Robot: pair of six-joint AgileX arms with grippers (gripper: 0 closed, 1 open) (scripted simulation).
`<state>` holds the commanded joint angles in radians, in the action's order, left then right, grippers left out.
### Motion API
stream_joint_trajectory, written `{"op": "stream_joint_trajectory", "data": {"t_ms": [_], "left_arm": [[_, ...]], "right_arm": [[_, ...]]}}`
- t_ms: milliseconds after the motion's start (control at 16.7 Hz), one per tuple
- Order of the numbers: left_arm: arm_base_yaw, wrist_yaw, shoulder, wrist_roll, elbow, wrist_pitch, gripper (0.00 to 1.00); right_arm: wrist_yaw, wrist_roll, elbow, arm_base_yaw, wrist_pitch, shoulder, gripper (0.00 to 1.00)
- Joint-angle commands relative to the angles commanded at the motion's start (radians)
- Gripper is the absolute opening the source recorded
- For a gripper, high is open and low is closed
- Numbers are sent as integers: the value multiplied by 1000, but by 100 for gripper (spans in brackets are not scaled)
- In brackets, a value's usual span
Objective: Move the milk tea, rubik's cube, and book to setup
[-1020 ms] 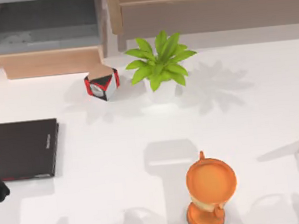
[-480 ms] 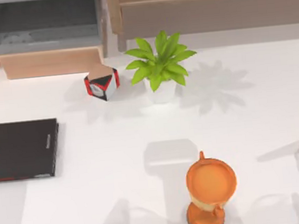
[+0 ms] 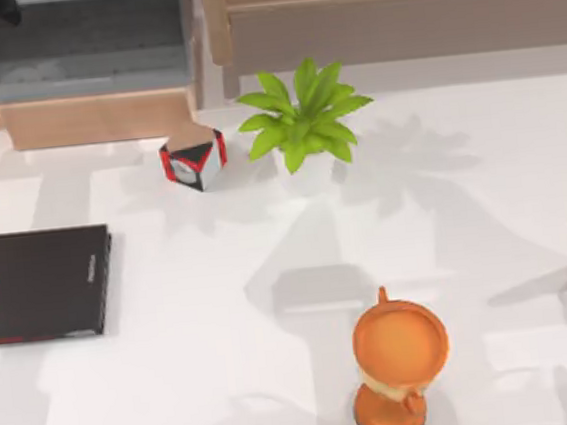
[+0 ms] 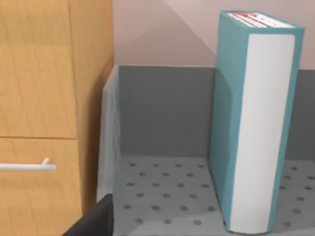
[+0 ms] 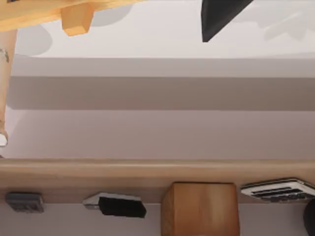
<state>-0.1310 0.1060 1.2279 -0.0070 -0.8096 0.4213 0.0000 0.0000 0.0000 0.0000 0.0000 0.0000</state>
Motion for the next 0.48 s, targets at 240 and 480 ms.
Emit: {"op": "stream_joint_trajectory", "data": {"t_ms": [240, 480], "left_arm": [[-34, 28, 332, -2, -213, 111, 100], [-59, 48, 568, -4, -366, 190, 100]], "right_arm": [[0, 0, 0, 0, 0, 0, 100], [0, 0, 0, 0, 0, 0, 100]]}}
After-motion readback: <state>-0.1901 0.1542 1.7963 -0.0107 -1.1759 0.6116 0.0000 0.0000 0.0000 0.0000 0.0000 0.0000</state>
